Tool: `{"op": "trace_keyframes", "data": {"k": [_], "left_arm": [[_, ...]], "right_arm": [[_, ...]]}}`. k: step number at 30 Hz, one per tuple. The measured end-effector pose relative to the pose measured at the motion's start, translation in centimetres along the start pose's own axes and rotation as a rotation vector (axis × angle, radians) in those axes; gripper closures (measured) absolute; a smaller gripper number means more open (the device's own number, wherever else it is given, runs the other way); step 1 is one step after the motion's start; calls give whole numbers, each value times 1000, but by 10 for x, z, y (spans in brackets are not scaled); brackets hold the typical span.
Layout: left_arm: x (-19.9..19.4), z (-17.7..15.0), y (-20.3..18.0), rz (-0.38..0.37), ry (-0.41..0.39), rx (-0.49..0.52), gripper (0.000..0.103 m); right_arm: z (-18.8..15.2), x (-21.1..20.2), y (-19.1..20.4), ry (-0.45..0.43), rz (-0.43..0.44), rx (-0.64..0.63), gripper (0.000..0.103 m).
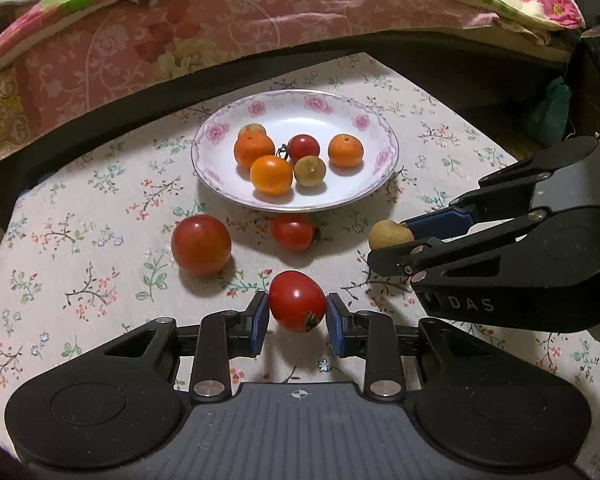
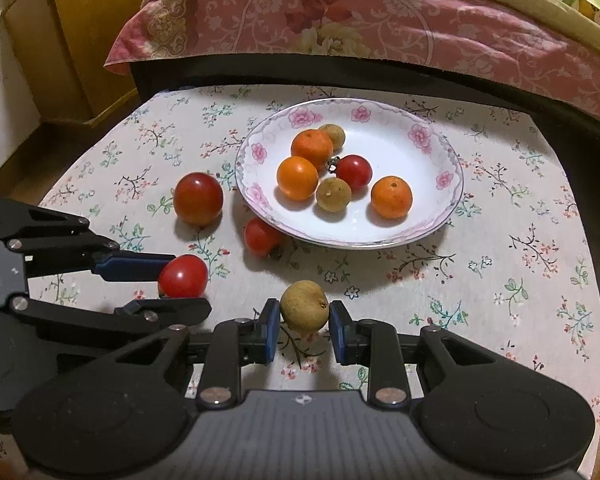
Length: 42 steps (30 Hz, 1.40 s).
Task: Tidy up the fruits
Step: 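Carry the red tomato and brown fruit over the white plate and open both tools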
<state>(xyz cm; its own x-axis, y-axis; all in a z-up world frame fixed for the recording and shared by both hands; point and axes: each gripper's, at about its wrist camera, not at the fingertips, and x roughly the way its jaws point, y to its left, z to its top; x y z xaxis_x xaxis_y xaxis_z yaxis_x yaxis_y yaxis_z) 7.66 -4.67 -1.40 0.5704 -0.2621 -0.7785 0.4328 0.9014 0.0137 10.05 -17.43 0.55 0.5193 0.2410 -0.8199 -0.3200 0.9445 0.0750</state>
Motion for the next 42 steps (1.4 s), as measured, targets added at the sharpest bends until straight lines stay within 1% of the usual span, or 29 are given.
{"op": "trace_keyframes", "data": {"k": [16,23,34,42], "left_arm": [[-7,20,3,8,-52,-21,66],[-11,32,6,12,-74,-14,66],[2,57,10,14,-104,-25,66],[17,71,13,23,-107,-27,66]], "right_arm": [[17,-13,-6,-56,-23,40,76],[27,-20,-9,-80,-31,57,76],[48,-15,-29,-103,-50,128,76],[59,-1,-41,-107,-58,162,76]]}}
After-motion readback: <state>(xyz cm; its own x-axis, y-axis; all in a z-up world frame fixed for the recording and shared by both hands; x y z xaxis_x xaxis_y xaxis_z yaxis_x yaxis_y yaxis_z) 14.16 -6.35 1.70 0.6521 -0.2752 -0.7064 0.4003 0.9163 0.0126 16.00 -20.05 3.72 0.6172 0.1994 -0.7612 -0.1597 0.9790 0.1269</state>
